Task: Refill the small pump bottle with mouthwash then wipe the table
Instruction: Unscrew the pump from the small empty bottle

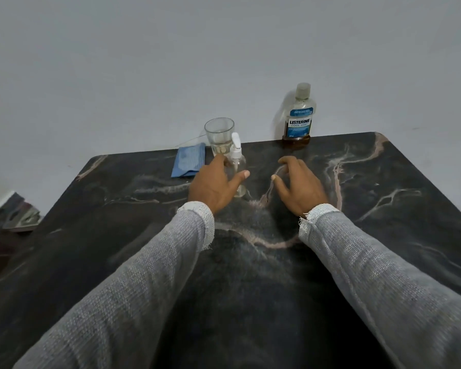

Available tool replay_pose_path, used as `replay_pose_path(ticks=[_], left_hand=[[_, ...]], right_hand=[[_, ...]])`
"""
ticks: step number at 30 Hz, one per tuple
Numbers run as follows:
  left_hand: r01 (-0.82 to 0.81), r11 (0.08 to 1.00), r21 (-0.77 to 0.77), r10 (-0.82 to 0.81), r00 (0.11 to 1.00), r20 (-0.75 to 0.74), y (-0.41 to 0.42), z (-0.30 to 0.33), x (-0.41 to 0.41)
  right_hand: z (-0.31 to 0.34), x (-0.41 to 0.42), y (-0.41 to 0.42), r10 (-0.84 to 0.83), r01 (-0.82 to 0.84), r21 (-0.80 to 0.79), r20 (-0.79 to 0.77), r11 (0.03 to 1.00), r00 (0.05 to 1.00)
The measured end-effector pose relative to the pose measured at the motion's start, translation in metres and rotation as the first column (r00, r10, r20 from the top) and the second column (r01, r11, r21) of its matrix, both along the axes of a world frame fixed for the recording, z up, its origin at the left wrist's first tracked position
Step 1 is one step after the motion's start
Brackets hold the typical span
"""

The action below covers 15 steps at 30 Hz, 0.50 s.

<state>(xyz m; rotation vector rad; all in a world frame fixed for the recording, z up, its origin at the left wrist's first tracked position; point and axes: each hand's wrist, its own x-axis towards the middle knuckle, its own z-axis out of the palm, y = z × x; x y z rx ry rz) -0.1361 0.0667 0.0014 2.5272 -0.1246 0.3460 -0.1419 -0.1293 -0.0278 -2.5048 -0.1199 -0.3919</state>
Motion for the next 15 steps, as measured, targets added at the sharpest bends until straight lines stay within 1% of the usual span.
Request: replay_pose_path(ticks=[6,11,15], left_hand=[[-0.054,0.998,-0.012,0.053,0.998,-0.04,0.018,-0.007,-0.067],[-0.052,0.999,-0.008,0.052,0.997,-0.058,0.023,-0.011,-0.097],[-0.043,0.999,0.015,0.044,0.997,-0.062,0.024,-0.014,-0.113]], right_hand=[[0.001,-0.047,0.019,0.038,-0.038,0.041,0.009,0.998,0.999],[0.002,-0.076,0.031,0.082,-0.082,0.023,-0.003,0.996,0.997],[0.002,-0.092,0.041,0.111,-0.11,0.039,-0.011,0.993,0.994]])
